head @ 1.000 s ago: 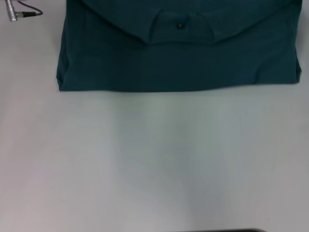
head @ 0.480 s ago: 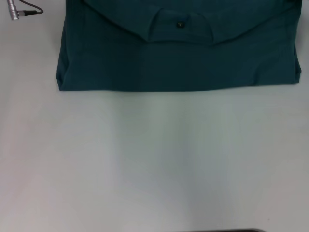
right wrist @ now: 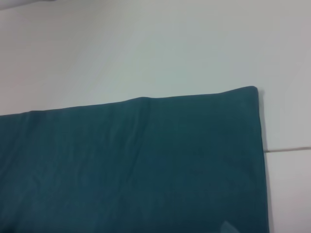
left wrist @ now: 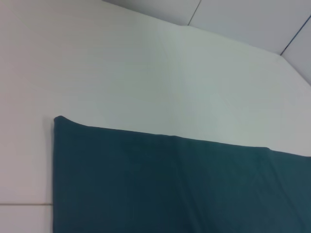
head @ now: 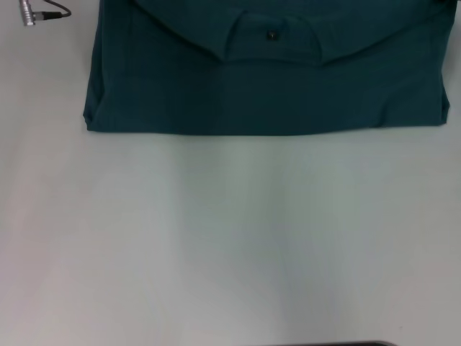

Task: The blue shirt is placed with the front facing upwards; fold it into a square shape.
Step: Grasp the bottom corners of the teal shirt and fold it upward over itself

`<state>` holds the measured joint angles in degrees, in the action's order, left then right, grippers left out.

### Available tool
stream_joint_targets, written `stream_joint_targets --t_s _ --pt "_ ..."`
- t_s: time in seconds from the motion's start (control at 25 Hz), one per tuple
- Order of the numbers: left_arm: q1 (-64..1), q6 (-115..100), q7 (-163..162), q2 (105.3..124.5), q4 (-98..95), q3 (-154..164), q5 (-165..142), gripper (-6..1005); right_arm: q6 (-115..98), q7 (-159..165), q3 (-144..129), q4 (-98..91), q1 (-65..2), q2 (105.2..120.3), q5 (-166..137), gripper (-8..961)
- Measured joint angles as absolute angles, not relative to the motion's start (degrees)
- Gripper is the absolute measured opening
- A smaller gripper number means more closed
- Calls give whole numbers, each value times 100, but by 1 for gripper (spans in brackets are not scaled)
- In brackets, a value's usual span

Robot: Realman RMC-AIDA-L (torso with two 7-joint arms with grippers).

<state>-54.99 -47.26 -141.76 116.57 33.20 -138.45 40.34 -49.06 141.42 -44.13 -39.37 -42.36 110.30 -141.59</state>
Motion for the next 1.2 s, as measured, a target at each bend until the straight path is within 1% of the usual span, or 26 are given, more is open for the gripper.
stream_joint_targets --t_s 0.2,0.4,0.44,0.64,0.76,0.88,0.96,1.0,1.04,1.12,1.2 --pt "-5517 -4685 -14351 11659 3294 -13858 4033 48 -4882 14089 -4421 -3937 -4246 11033 -14159 24" --pt "-5504 -4660 -14775 11569 3190 -13837 3981 67 -4846 14059 -4410 -3883 -4260 10990 -14159 38" --pt "-5504 -4660 -14775 11569 3190 -13837 3981 98 -4824 14059 -4416 -3881 -4267 10981 -14160 41" --pt "-5480 -4654 -14834 11556 3172 -13833 3972 255 -4725 14078 -4433 -3877 -4416 10952 -14553 163" --pt "-5472 -4654 -14836 11573 3194 -13833 3980 404 -4663 14125 -4432 -3849 -4614 10932 -15081 237" --pt "-5437 -4654 -14837 11590 3204 -13837 4015 547 -4655 14183 -4431 -3817 -4809 10936 -15555 385" --pt "-5400 -4665 -14838 11608 3224 -13844 4019 632 -4678 14262 -4430 -3834 -4876 10979 -15762 483" --pt "-5380 -4677 -14839 11618 3242 -13849 4020 674 -4801 14288 -4410 -3945 -4869 11020 -15776 519" --pt "-5351 -4692 -14839 11629 3263 -13854 4021 717 -4801 14288 -4410 -3945 -4869 11020 -15776 554" --pt "-5307 -4714 -14841 11648 3293 -13859 4025 735 -5043 14223 -4381 -4178 -4763 11062 -15540 626" --pt "-5259 -4798 -14842 11655 3363 -13872 4043 754 -5373 14027 -4366 -4575 -4514 11120 -15064 697"
